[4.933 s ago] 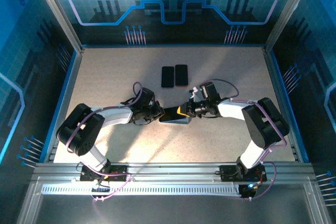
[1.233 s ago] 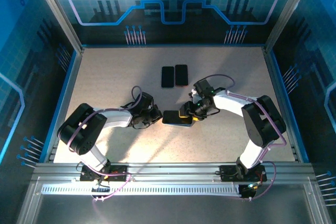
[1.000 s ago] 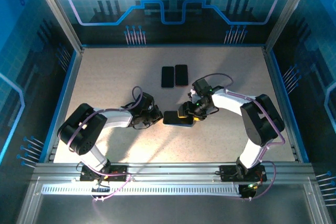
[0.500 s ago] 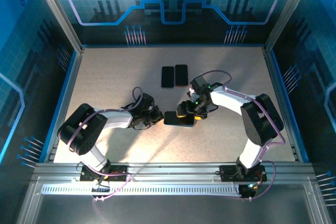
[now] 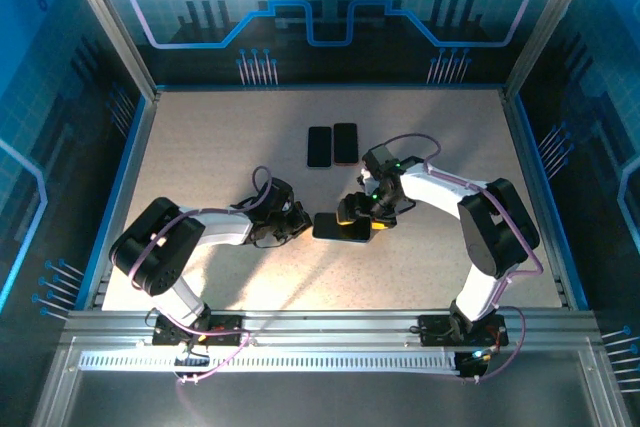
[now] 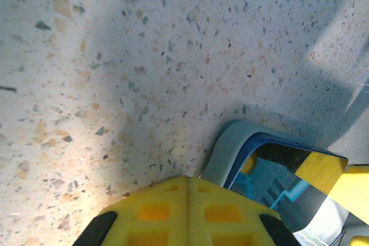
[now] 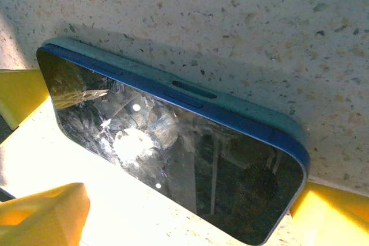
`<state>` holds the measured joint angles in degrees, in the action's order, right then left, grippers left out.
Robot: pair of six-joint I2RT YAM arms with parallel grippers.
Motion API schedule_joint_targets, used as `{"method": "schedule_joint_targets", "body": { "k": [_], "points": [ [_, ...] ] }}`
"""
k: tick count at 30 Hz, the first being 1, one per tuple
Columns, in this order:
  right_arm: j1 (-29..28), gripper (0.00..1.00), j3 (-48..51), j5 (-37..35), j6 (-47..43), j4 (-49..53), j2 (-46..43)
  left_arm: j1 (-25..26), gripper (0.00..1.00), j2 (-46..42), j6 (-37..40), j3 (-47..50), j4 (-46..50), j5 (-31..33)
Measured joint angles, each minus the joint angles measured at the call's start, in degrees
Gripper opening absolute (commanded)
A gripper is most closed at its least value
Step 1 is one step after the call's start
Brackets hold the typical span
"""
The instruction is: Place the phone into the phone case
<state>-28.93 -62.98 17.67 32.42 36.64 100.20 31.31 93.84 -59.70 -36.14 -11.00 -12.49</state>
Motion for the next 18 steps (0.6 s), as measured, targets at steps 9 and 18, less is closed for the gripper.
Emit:
{"method": "schedule_joint_targets", "body": {
  "k": [9, 18],
  "points": [
    [0.0, 0.94, -0.4, -0.8, -0.5, 0.7, -1.6, 0.0, 0.06, 0.0, 0.0, 0.0, 0.0, 0.0],
    [0.0, 0.89, -0.4, -1.0, -0.6, 1.0, -3.5, 0.0, 0.06, 0.0, 0.0, 0.0, 0.2, 0.0]
  ]
}}
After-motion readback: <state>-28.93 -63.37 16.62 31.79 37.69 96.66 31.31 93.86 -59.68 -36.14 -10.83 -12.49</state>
